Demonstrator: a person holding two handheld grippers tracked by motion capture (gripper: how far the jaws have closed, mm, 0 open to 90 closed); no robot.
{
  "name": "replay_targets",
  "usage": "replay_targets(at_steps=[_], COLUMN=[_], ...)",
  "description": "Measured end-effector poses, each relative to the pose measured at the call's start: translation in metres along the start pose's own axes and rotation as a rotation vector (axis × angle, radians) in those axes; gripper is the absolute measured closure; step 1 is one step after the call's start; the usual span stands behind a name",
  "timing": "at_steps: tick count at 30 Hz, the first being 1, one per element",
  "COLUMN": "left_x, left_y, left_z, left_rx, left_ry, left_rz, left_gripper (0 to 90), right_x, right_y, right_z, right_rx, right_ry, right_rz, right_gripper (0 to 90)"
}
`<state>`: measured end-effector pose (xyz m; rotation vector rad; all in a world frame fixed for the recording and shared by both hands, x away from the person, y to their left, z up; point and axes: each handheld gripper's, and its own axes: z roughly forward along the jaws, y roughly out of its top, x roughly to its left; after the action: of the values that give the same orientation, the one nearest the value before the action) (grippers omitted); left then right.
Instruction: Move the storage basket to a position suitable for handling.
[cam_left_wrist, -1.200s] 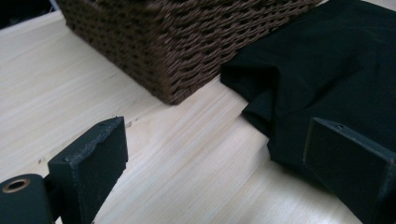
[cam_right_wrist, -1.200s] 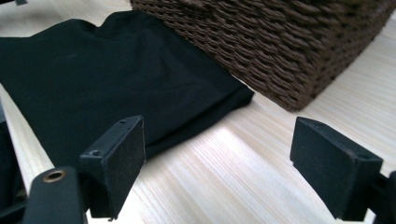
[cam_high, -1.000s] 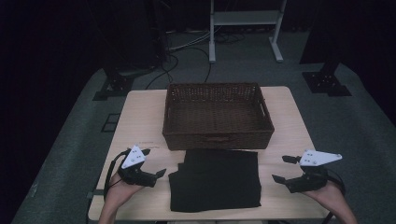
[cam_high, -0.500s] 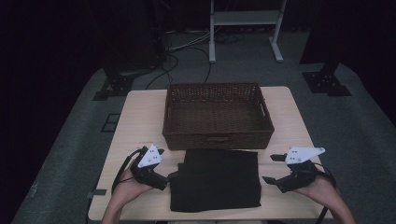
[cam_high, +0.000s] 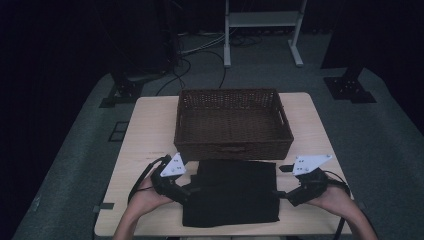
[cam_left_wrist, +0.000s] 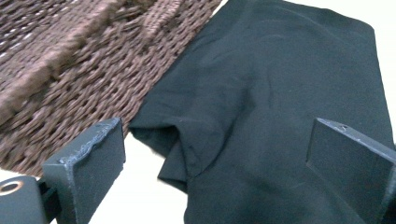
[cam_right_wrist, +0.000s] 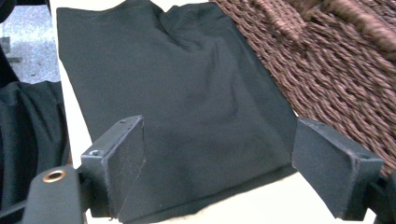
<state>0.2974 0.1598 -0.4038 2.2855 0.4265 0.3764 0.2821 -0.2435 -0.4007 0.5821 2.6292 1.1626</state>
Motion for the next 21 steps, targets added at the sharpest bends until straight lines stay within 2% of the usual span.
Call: replay_targets(at_steps=[14, 17, 21], left_x=[-0.009, -0.009, -0.010], left_y=[0.015, 0.017, 0.020], left_z=[0.026, 0.030, 0.039], left_rx=[0.044, 0.051, 0.066], left_ry=[-0.071, -0.075, -0.102], left_rz=[0.043, 0.051, 0.057], left_gripper=[4.6, 4.7, 4.7], right_x=[0.002, 0.002, 0.001], right_y=[0.013, 0.013, 0.015], right_z=[0.031, 0.035, 0.041], right_rx=[0.083, 0.094, 0.112], right_ry=[0.054, 0.062, 0.070], right_rz=[-0.058, -0.061, -0.066], right_gripper=[17.0, 17.0, 17.0])
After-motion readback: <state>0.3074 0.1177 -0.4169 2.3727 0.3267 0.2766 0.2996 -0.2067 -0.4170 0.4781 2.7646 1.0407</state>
